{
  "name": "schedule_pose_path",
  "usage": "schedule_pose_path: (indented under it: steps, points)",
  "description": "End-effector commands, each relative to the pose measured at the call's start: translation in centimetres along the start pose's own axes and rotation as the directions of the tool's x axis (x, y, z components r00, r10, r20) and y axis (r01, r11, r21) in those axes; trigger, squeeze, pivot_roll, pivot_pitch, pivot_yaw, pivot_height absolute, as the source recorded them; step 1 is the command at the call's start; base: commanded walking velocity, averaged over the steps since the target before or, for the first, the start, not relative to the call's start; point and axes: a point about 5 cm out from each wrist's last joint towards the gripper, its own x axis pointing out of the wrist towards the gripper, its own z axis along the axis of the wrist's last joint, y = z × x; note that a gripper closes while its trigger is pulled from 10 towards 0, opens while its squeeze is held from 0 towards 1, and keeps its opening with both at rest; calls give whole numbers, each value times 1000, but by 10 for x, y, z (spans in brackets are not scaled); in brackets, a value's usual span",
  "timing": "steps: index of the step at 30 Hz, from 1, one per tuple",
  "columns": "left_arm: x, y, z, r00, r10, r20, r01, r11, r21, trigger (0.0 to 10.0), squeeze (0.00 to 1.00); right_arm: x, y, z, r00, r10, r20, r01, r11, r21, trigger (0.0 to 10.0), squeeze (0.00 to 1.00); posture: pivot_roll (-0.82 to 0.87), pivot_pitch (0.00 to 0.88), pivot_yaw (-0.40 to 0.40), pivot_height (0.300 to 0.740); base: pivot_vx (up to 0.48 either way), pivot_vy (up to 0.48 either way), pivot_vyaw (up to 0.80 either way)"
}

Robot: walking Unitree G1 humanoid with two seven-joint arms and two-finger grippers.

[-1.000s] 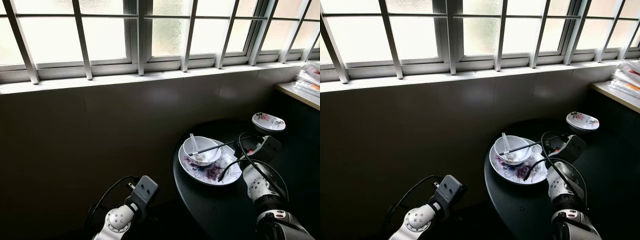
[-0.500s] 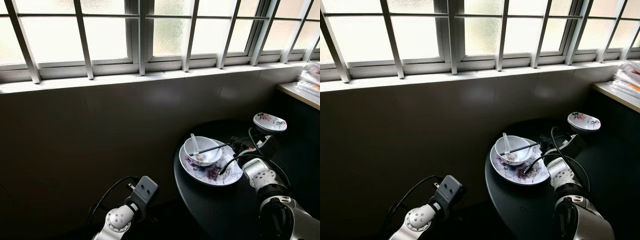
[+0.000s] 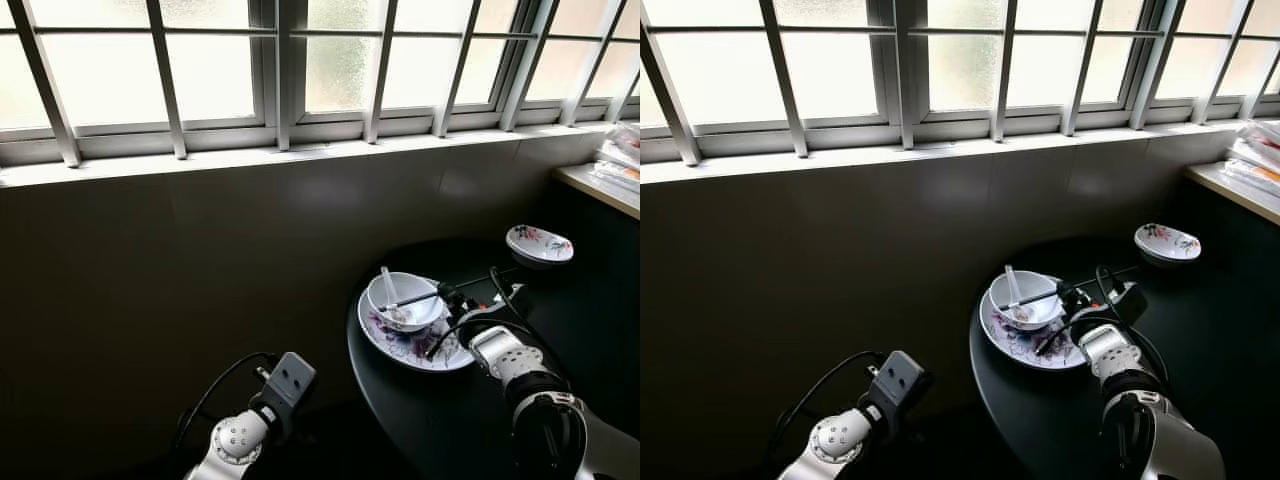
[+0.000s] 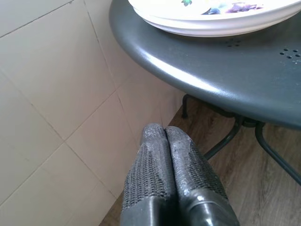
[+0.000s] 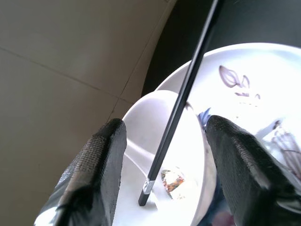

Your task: Kitchen organization

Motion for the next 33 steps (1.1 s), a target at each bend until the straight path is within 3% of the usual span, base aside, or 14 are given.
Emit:
schedule_pose_path:
  steps: [1,5,6,10,12,15,18,19,22,24,25,27,31,33]
  points:
    - [-1,0,2,1000,3,8,-4,1000,7,10000,0,3,10,1,999,32,3,-32,998,-61,10000,0,67,0,-56,740,0,0,0]
    - [-2,0,1,1000,5,8,-5,1000,3,10000,0,4,16,6,998,28,60,-16,980,-196,10000,0,64,0,-56,740,0,0,0]
    - [-2,-1,1,1000,4,7,-4,1000,1,10000,0,4,17,11,994,6,105,27,950,-312,10000,0,62,0,-56,740,0,0,0]
    - [-3,-1,1,1000,3,7,-3,1000,-3,10000,0,3,29,19,980,68,187,29,881,-472,10000,0,58,0,-54,740,0,0,0]
    - [-3,-2,0,1000,0,6,0,1000,-6,10000,0,2,43,22,960,142,240,30,801,-598,10000,0,52,0,-51,740,0,0,0]
    - [-3,-2,0,1000,-1,8,1,1000,-10,10000,0,0,57,17,941,228,249,9,721,-693,10000,0,48,0,-50,740,0,0,0]
    - [-4,-1,1,1000,10,25,-9,1000,-27,10000,0,-3,69,1,928,317,197,-46,621,-782,10000,0,44,0,-51,740,0,0,0]
    - [-5,0,3,999,19,39,-18,999,-40,10000,0,-6,73,-13,916,371,150,-95,566,-819,10000,0,43,0,-51,740,0,0,0]
    - [-6,3,5,997,47,67,-43,997,-60,10000,0,-12,73,-30,906,412,94,-140,502,-854,10000,0,41,0,-51,740,0,0,0]
    - [-7,7,7,994,75,85,-68,994,-82,10000,0,-23,72,-54,885,466,-22,-217,369,-904,10000,0,39,0,-51,740,0,0,0]
    - [-8,10,9,990,99,100,-90,991,-95,10000,0,-34,71,-76,853,504,-134,-276,219,-936,10000,0,36,0,-50,740,0,0,0]
    - [-9,14,11,985,129,112,-117,987,-105,10000,0,-44,68,-92,827,524,-202,-323,149,-935,10000,0,33,0,-49,740,0,0,0]
    - [-12,25,14,964,232,131,-218,969,-113,10000,0,-57,60,-105,816,521,-249,-353,108,-929,10000,0,28,0,-46,740,0,0,617]
    - [-20,44,15,917,379,126,-364,923,-125,10000,0,-64,49,-106,842,487,-230,-331,130,-935,10000,0,25,0,-42,740,0,0,569]
